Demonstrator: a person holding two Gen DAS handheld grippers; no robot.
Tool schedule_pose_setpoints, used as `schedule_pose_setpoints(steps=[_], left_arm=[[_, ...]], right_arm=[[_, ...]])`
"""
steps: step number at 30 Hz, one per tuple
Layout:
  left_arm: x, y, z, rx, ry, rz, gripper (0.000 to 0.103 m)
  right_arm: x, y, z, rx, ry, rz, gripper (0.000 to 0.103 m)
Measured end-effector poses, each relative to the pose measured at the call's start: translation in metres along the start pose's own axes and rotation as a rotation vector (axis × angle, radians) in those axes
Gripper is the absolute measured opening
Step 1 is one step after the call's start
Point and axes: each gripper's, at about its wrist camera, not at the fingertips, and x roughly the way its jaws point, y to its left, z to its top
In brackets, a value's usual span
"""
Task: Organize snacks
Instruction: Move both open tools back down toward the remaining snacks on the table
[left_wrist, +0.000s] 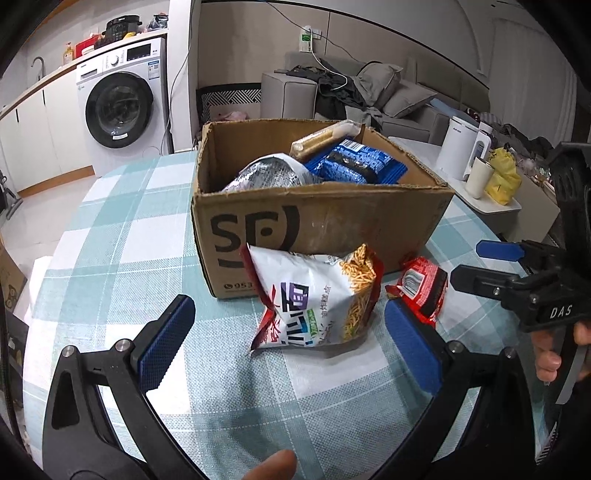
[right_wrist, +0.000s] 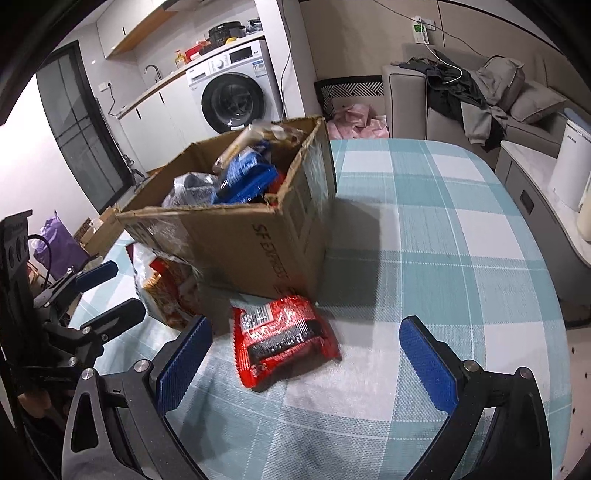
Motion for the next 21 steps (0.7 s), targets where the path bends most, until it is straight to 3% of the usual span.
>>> schedule_pose_setpoints(steps=[21], left_arm=[[0.039, -0.004, -0.002, -0.002, 0.066, -0.024, 0.102]], right_arm=[[0.038, 0.008, -0.013, -0.104, 0.088, -0.035, 0.103]])
